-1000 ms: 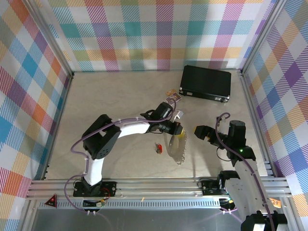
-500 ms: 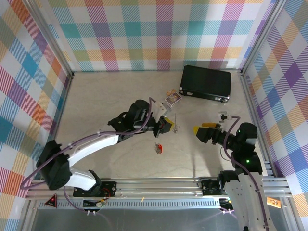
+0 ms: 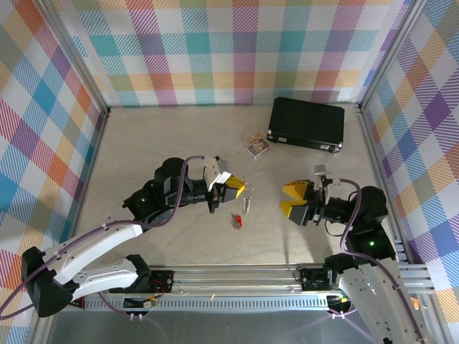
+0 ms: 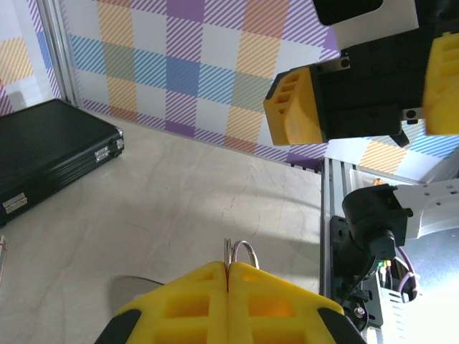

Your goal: Put the keys on the keyring

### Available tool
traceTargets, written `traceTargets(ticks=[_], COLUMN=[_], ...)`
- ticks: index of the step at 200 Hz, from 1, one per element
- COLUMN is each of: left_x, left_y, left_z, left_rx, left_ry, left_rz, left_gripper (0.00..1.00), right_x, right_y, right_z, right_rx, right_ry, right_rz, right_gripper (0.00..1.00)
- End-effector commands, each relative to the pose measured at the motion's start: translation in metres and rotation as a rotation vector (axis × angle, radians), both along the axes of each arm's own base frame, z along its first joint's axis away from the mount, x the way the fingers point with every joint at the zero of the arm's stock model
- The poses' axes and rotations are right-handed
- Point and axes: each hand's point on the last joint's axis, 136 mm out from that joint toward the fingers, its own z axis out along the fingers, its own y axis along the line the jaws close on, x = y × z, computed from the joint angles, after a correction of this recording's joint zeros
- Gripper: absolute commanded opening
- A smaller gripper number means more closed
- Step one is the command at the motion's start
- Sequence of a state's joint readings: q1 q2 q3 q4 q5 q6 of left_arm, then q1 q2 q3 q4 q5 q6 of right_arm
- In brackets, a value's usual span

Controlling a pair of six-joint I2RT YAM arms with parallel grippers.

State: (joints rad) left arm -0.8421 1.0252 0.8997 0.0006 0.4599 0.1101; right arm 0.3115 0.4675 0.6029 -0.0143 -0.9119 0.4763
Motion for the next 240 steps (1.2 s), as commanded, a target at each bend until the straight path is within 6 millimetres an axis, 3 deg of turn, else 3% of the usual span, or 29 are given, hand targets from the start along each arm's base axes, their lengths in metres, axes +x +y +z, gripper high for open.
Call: traceTargets(ticks=[1, 30, 57, 148, 200, 240], left_x=[-0.01, -0.018, -0.024, -0.045, -0.049, -0.057], left_y=[0.004, 0.007, 0.01, 0.023, 0.027, 0.029], left_z=[0.013, 0.017, 0.021, 0.03, 0.031, 0.031], left_rx=[-0.03, -0.039, -0.041, -0.079, -0.084, -0.06], left_ry=[-0.051, -0.054, -0.056, -0.045, -0.04, -0.03], left_rz=[-0.024, -0.043, -0.059, -0.098, -0.102, -0.134], left_gripper=[0.0, 0.0, 0.0, 0.0, 0.0, 0.0], right_x=[-0.014, -0.03, -0.031, -0.035, -0.043, -0.044], right_y=[0.014, 0.034, 0.048, 0.061, 0.068, 0.066], right_z=[0.02, 0.022, 0.015, 0.017, 0.018, 0.02], right_rx=[0.0, -0.017, -0.084, -0.13, -0.15, -0.193], right_ry=[-0.137, -0.193, -0.233, -0.287, -0.325, -0.37], right_rz=[0.086, 0.19, 0.216, 0.299, 0.331, 0.3], right_gripper=[0.72, 0.76, 0.79, 0.9, 0.85, 0.69])
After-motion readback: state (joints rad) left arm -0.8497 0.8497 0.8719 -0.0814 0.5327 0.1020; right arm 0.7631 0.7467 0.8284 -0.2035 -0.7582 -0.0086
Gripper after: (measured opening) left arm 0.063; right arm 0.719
